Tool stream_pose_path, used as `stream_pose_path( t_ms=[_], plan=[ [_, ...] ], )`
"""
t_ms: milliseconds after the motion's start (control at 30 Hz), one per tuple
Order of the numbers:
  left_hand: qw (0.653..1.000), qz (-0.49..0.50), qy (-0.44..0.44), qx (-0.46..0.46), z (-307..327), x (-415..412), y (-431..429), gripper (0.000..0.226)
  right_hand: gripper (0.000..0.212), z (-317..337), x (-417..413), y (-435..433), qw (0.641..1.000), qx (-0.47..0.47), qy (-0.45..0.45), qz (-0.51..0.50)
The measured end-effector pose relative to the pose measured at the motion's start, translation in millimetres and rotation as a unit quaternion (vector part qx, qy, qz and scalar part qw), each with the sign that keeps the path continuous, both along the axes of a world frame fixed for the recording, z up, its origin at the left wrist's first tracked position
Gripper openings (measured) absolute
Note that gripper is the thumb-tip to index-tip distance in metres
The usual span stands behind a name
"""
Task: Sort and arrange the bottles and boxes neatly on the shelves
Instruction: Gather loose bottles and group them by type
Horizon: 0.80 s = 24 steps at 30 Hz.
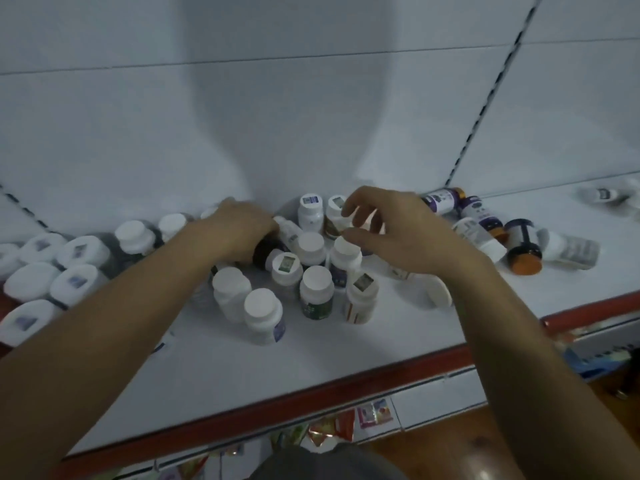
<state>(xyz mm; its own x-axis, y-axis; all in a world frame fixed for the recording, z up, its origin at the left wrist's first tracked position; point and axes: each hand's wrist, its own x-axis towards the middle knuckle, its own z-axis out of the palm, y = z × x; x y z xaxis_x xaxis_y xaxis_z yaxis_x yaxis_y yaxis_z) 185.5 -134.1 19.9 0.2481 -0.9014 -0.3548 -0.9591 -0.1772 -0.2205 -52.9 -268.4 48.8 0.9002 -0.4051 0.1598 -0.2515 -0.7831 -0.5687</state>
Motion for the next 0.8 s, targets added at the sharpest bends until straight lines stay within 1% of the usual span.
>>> stream_pose_path(
  t_ms=[100,167,267,333,433,500,567,633,700,800],
  plan=[
    [0.997,-0.031,0.027,-0.058,-2.1,5.4,5.2,0.032,0.020,8.4,49.3,-13.6,0.997,-0.034,0.028,0.068],
    [0.990,-0.031,0.076,-0.112,1.8,9.0,14.7,0.038,0.022,8.3,81.6,-21.0,0.990,-0.065,0.060,0.108],
    [0.961,0.032,0.196,-0.195,11.9,11.2,29.2,0.047,0.026,1.0,121.5,-27.6,0.970,-0.142,0.137,0.143],
    [0.945,0.063,0.226,-0.227,17.9,10.3,38.6,0.051,0.028,-3.3,141.7,-26.2,0.957,-0.191,0.150,0.157],
    [0.936,0.097,0.212,-0.265,19.9,9.1,50.7,0.048,0.031,-5.7,163.4,-13.4,0.929,-0.287,0.139,0.191],
    [0.922,0.125,0.202,-0.306,20.3,7.0,58.0,0.046,0.024,-6.0,170.6,0.3,0.900,-0.360,0.147,0.196],
    [0.913,0.147,0.194,-0.328,18.9,5.0,64.1,0.046,0.012,-9.9,172.1,10.3,0.883,-0.392,0.164,0.198],
    [0.916,0.163,0.177,-0.321,17.2,1.5,68.2,0.048,0.006,-18.1,172.3,13.2,0.876,-0.398,0.186,0.200],
    [0.922,0.172,0.163,-0.306,15.2,-1.9,70.7,0.050,0.014,-24.8,175.3,13.3,0.876,-0.387,0.217,0.189],
    [0.921,0.193,0.159,-0.298,14.5,-10.1,70.6,0.050,0.031,-27.5,184.2,12.7,0.886,-0.320,0.272,0.195]
  ],
)
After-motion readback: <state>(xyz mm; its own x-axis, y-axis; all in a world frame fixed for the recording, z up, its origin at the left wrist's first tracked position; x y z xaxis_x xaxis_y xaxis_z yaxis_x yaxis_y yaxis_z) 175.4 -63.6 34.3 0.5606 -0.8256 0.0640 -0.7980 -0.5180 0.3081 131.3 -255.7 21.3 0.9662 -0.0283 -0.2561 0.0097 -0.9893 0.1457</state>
